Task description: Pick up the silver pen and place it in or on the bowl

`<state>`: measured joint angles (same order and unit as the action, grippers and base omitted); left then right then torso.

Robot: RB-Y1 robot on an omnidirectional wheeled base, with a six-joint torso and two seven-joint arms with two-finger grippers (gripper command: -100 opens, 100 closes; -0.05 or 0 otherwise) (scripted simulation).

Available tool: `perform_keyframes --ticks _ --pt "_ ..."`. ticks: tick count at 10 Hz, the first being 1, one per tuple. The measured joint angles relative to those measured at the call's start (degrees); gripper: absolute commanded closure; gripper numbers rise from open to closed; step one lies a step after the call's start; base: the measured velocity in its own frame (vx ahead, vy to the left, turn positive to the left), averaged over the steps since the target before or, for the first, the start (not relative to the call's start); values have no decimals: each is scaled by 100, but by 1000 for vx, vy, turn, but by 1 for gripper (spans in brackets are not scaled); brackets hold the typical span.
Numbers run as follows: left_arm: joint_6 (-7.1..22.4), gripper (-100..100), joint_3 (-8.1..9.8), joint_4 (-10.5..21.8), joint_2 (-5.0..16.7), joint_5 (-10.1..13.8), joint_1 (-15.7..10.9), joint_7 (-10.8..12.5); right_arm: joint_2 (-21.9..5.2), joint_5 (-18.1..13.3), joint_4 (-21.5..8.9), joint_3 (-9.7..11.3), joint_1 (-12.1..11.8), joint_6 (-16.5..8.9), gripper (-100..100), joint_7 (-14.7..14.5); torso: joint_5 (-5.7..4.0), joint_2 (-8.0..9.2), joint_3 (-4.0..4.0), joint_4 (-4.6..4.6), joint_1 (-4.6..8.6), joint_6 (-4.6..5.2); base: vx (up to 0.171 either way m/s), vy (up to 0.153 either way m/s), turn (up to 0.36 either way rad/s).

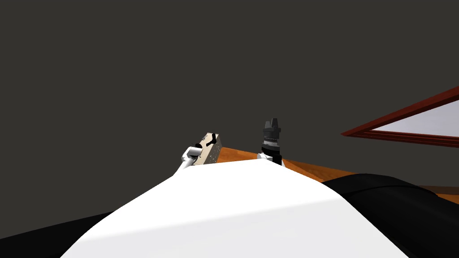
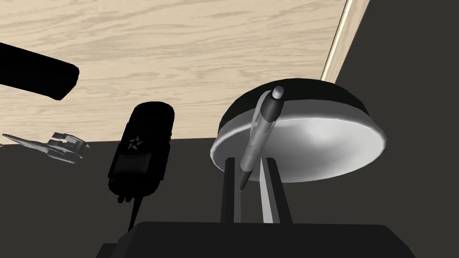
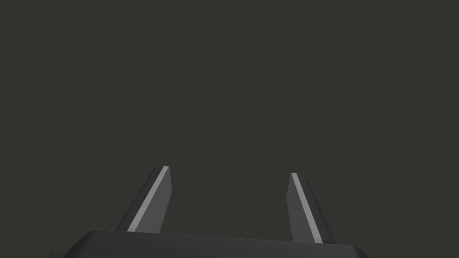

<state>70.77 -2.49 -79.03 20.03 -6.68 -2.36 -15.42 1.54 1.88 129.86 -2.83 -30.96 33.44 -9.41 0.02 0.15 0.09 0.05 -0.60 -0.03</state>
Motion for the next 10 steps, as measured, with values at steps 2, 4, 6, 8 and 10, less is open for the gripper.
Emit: perform_keyframes --ticks 2,4,6,8,10 --pt "88 100 244 -73 199 236 -24 -54 0 0 0 0 0 0 0 0 1 5 3 1 -2 -4 -44 93 -31" --pt "195 100 465 -230 371 431 11 -97 0 0 0 0 0 0 0 0 1 1 1 0 1 -7 -28 94 -21" --pt "256 -100 596 -315 483 542 29 -133 0 0 0 0 -1 0 0 0 5 -11 -7 -4 22 -4 -3 28 1" --pt "255 -100 596 -313 483 541 29 -133 1 0 0 1 -1 0 0 0 0 -16 -10 -5 41 -4 0 0 0" --pt "255 -100 596 -313 483 541 29 -133 1 0 0 1 -1 0 0 0 0 -17 -11 -6 44 -3 0 0 0"
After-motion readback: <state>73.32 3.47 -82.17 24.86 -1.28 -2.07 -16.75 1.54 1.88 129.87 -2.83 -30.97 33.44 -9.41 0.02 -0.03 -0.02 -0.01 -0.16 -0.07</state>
